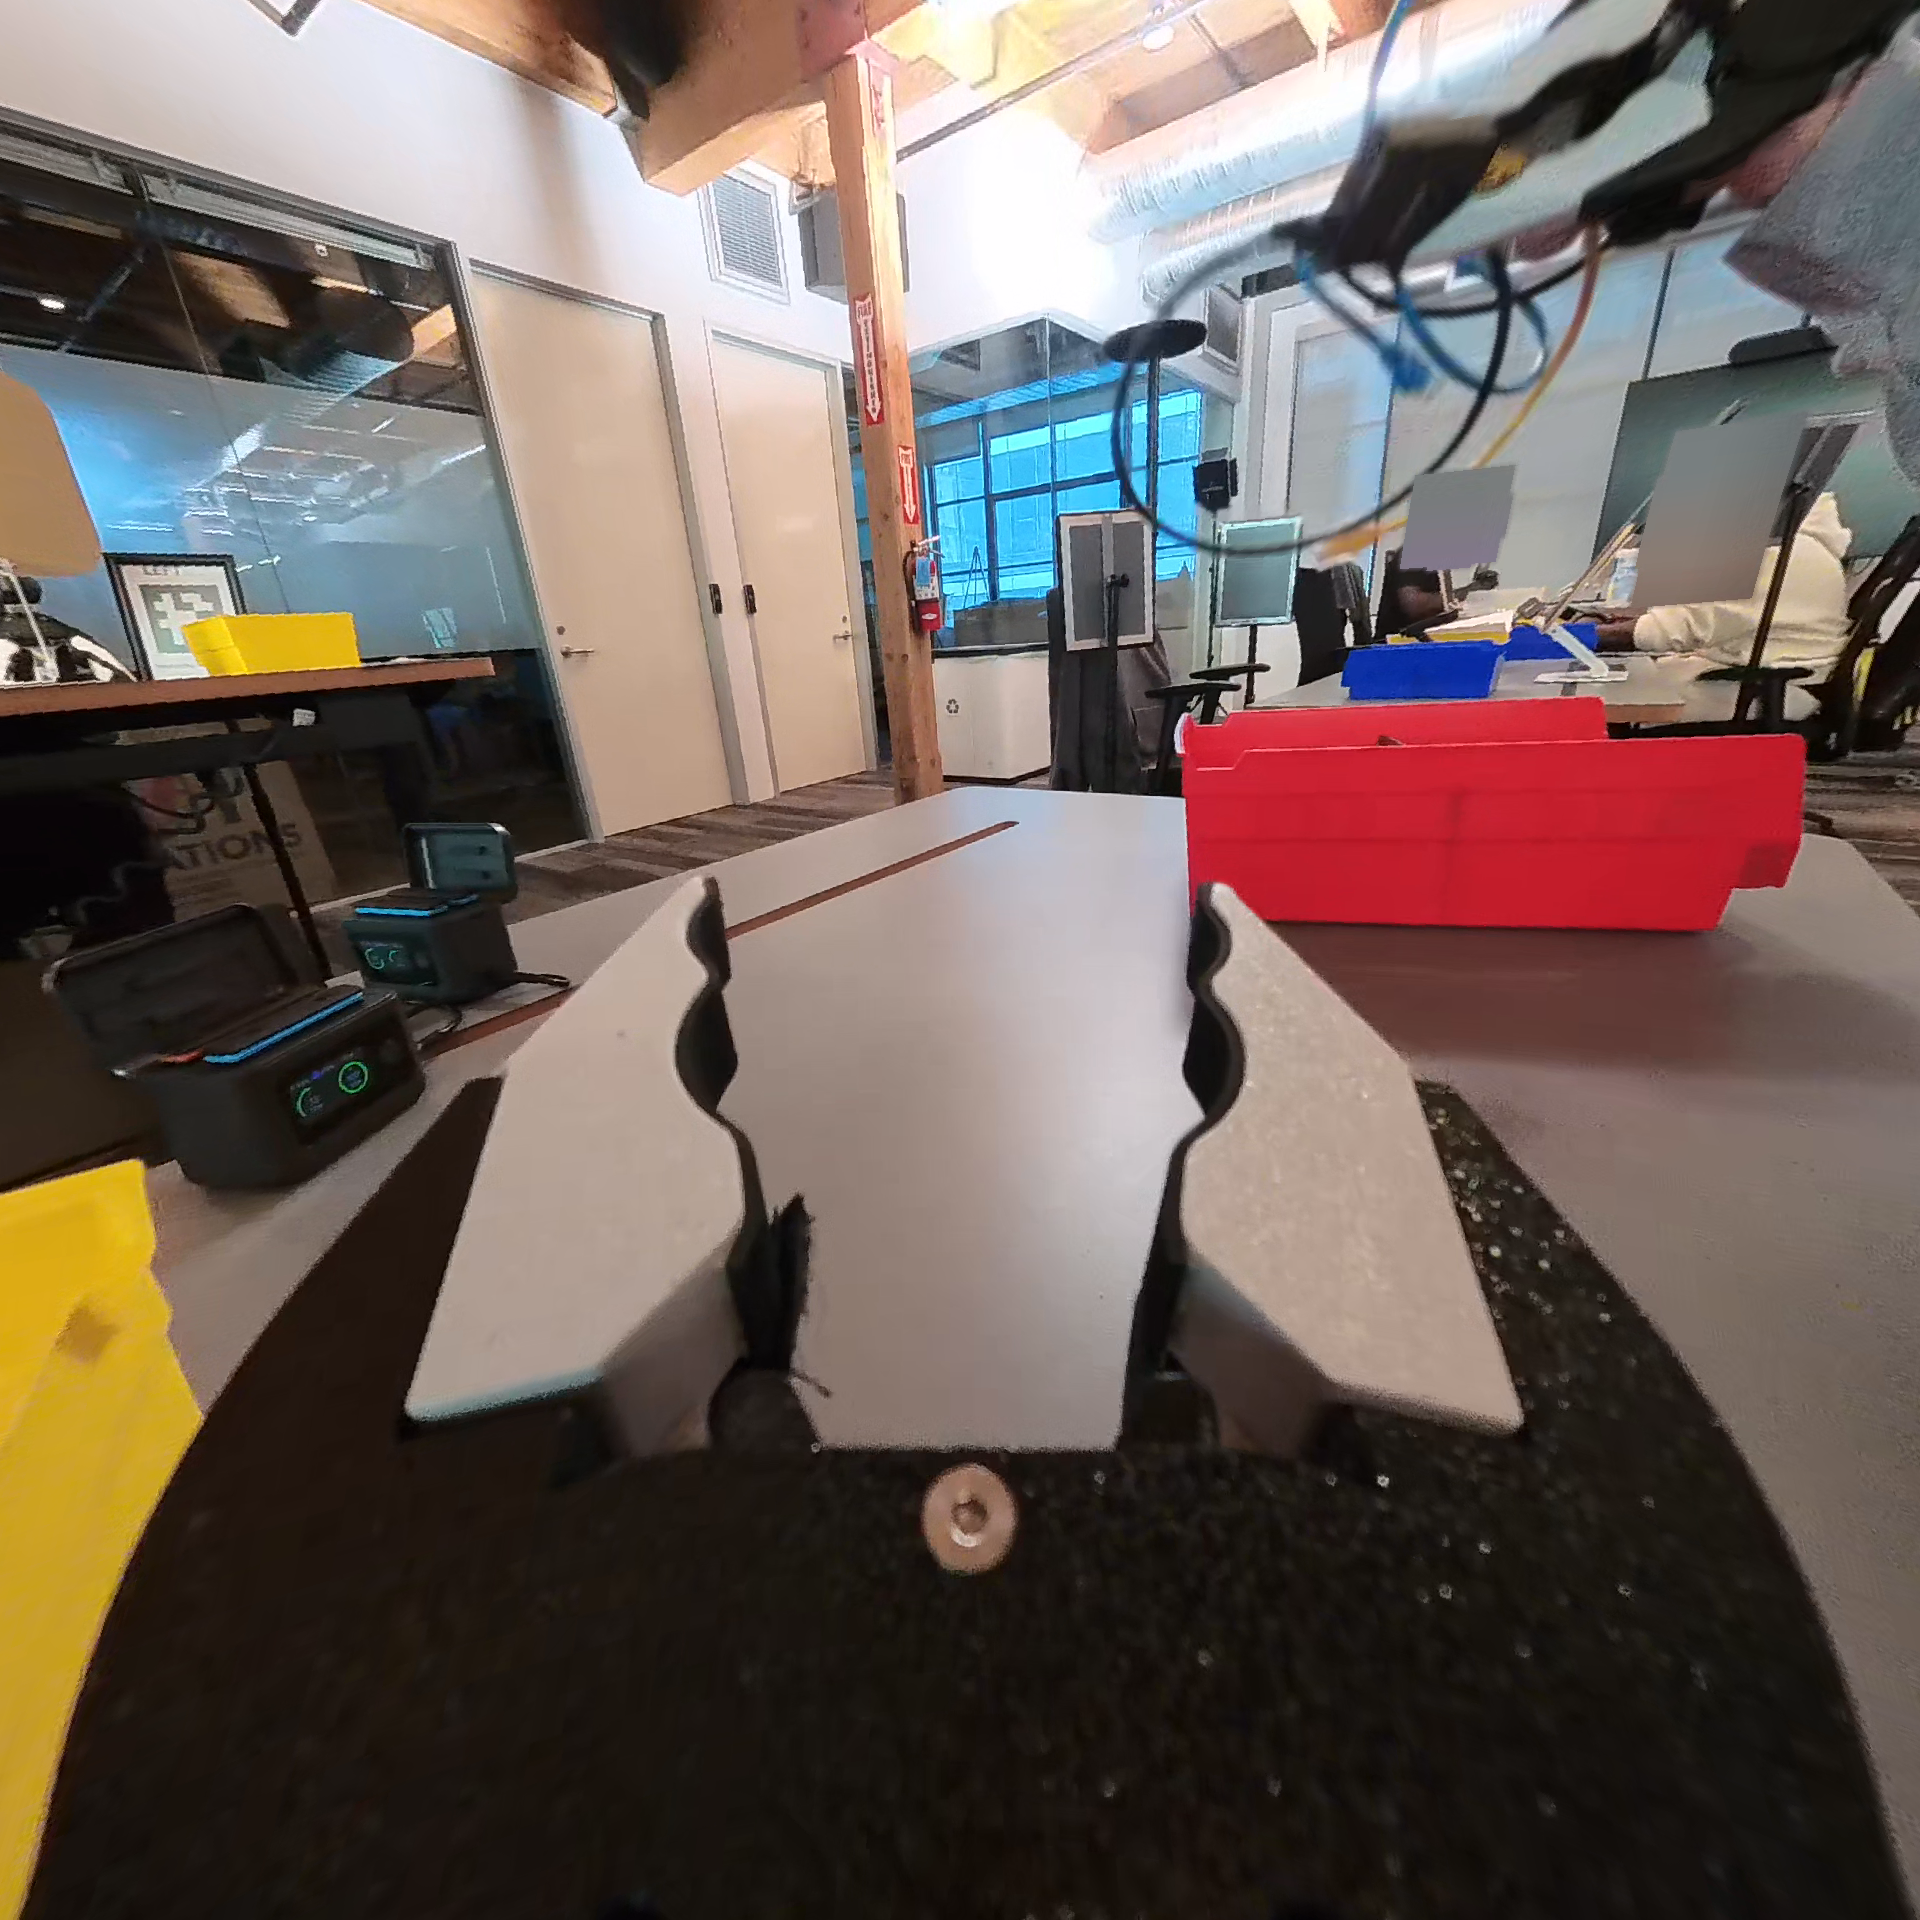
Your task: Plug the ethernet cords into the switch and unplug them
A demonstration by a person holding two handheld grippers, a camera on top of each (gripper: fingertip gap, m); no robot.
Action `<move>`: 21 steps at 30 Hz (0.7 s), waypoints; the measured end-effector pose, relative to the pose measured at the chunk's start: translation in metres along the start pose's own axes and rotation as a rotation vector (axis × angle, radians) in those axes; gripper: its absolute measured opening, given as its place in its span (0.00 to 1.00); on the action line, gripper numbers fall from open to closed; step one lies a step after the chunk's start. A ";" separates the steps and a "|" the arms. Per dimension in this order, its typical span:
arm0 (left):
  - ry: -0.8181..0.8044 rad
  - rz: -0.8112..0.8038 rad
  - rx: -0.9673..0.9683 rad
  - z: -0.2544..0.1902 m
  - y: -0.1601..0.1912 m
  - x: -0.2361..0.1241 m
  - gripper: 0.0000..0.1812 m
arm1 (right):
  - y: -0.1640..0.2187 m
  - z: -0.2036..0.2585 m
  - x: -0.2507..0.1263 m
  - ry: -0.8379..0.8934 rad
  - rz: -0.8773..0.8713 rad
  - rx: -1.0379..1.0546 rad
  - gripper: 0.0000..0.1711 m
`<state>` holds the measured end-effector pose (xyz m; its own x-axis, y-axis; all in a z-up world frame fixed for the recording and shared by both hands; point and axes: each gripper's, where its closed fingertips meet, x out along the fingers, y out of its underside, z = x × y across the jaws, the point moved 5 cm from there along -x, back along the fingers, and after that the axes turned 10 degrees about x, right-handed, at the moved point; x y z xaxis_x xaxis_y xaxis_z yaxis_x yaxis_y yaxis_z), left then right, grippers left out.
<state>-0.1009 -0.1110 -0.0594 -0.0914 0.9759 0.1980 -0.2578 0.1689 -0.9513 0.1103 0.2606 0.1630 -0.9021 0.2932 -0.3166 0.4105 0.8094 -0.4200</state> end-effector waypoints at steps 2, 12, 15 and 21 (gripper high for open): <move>0.009 0.008 -0.005 -0.001 0.002 0.002 0.48 | 0.021 0.020 0.013 -0.089 0.145 -0.098 0.13; 0.046 0.268 -0.138 -0.009 0.027 0.013 0.50 | 0.085 0.134 0.098 -0.608 0.459 -0.343 0.12; -0.019 0.363 -0.148 -0.006 0.037 0.016 0.47 | 0.081 0.140 0.118 -0.726 0.491 -0.147 0.12; -0.101 0.541 -0.002 -0.010 0.054 0.023 0.45 | 0.086 0.147 0.143 -0.981 0.621 0.348 0.13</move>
<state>-0.1074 -0.0779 -0.1088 -0.3025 0.9053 -0.2983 -0.1462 -0.3533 -0.9240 0.0359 0.2972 -0.0433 -0.1165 -0.0496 -0.9920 0.8872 0.4438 -0.1264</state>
